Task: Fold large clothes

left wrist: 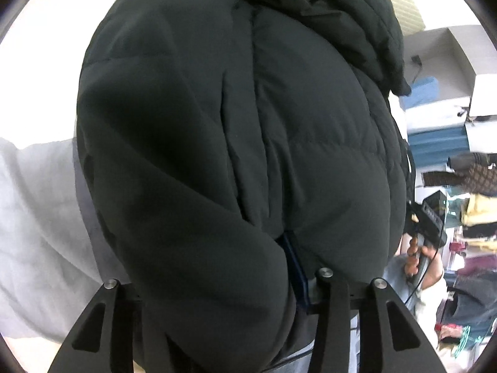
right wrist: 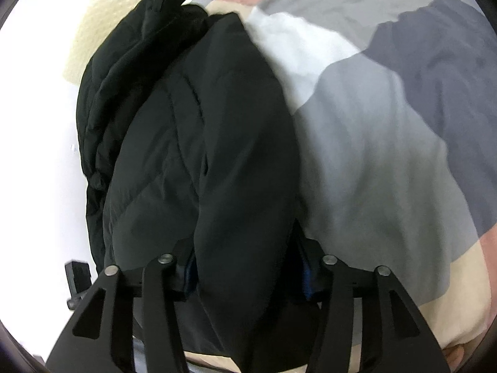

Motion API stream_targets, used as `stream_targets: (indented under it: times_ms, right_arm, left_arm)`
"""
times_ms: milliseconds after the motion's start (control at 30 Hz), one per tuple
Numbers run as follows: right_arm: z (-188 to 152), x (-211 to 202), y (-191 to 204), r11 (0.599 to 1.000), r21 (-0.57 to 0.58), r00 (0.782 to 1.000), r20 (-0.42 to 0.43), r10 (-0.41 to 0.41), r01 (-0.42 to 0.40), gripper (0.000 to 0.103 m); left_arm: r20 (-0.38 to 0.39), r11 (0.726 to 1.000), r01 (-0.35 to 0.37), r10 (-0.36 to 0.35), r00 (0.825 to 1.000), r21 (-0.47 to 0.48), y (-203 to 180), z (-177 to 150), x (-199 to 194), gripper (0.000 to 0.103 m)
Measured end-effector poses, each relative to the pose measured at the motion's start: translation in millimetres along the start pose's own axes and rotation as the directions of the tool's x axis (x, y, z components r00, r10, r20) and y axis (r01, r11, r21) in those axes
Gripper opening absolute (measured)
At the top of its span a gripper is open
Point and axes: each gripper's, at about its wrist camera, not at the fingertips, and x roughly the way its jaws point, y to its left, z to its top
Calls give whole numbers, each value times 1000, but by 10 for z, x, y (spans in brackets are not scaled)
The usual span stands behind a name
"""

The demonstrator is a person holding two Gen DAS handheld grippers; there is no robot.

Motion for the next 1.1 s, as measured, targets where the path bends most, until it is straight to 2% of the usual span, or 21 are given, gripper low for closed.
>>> stream_targets:
  times_ms: [100, 167, 233, 367, 433, 500, 633, 733, 833, 967, 1100]
  right_arm:
    - [-27, 24, 83, 999, -45, 1000, -28, 15, -16, 53]
    - [-40, -34, 180, 995, -102, 1000, -13, -4, 3, 37]
    - [-56, -104, 246, 990, -139, 1000, 13, -3, 5, 28]
    - [-73, -288, 397, 974, -227, 996, 94, -6, 28, 17]
    - [-100, -411, 505, 961, -275, 990, 140, 10, 29, 15]
    - [-124, -507, 572, 954, -300, 986, 165, 26, 26, 14]
    - [-125, -790, 627, 947, -322, 975, 211, 71, 1, 13]
    - [-130, -1017, 690, 940, -341, 965, 234, 116, -30, 12]
    - [-184, -1259, 823, 923, -384, 953, 262, 152, -42, 11]
    - [-287, -1596, 920, 907, -416, 934, 293, 204, -67, 12]
    - [-529, -1853, 965, 880, -466, 917, 306, 257, -92, 11]
  left_arm:
    - [21, 1000, -26, 26, 999, -8, 1, -34, -91, 35]
    - [39, 998, -47, 49, 998, -45, -13, -54, -126, 27]
    - [57, 995, -94, 96, 994, -45, -113, -94, -199, 19]
    - [122, 988, -143, 149, 981, -57, -312, -206, -402, 12]
    - [200, 985, -154, 165, 966, -73, -361, -294, -594, 11]
    - [293, 982, -152, 178, 940, -109, -437, -395, -796, 10]
    - [392, 977, -157, 203, 897, -146, -602, -583, -1083, 10]
    - [432, 979, -156, 200, 879, -134, -710, -677, -1278, 10]
    - [484, 981, -163, 196, 853, -109, -862, -849, -1520, 10]
    - [524, 986, -145, 167, 835, -83, -1042, -1082, -1757, 10]
    - [582, 978, -204, 191, 790, -44, -1179, -1444, -2024, 10]
